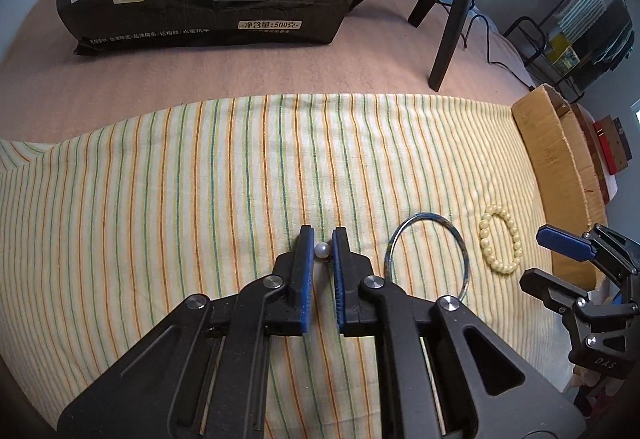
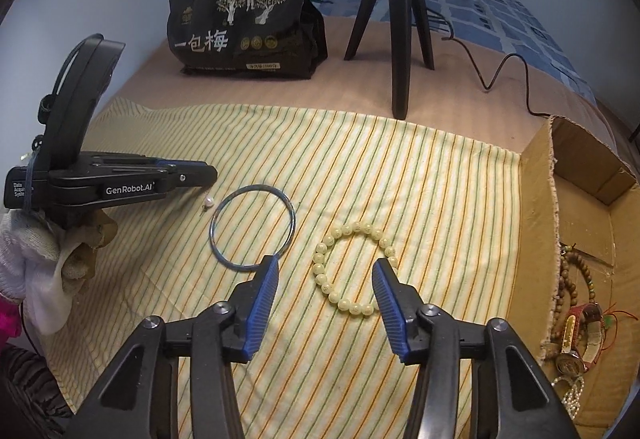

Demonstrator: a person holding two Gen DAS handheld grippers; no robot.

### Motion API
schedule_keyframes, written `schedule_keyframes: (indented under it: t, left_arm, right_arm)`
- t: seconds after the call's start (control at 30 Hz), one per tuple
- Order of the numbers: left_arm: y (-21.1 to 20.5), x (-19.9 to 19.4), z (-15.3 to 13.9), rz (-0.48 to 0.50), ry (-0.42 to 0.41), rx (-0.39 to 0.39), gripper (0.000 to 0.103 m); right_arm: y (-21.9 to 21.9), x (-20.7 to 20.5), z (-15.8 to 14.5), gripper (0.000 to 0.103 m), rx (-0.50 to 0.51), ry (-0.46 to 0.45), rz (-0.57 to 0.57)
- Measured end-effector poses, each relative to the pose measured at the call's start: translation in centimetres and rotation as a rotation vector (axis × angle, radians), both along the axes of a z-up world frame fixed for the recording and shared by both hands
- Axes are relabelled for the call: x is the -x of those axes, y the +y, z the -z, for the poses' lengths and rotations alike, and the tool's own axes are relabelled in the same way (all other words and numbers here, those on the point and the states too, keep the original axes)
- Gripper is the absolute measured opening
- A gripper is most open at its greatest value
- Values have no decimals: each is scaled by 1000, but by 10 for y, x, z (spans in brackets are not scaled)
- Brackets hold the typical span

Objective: Organize jewelry
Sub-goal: 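Grasp and lift the cream bead bracelet with the right tool while the left holds the earring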

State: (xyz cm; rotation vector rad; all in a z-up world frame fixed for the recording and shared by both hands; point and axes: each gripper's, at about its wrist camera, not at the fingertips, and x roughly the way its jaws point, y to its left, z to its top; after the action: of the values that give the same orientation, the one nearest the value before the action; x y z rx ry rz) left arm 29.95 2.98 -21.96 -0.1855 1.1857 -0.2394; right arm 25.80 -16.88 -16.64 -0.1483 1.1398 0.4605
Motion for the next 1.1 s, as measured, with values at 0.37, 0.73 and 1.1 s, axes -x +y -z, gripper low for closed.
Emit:
schedule_keyframes:
  t: [0.37,0.73,1.1]
  left_arm:
    - [-5,0,4,9,-15,-33,6]
    - [-5,0,2,4,-23,-44,6]
    - [1,16,-19,-11,-61,-46,6]
  right_arm:
    - [9,-7,31,39,87,43,-32]
    - [11,0,32,5,98,17,-51]
    - [3,12,-3,5,33,-46,-46]
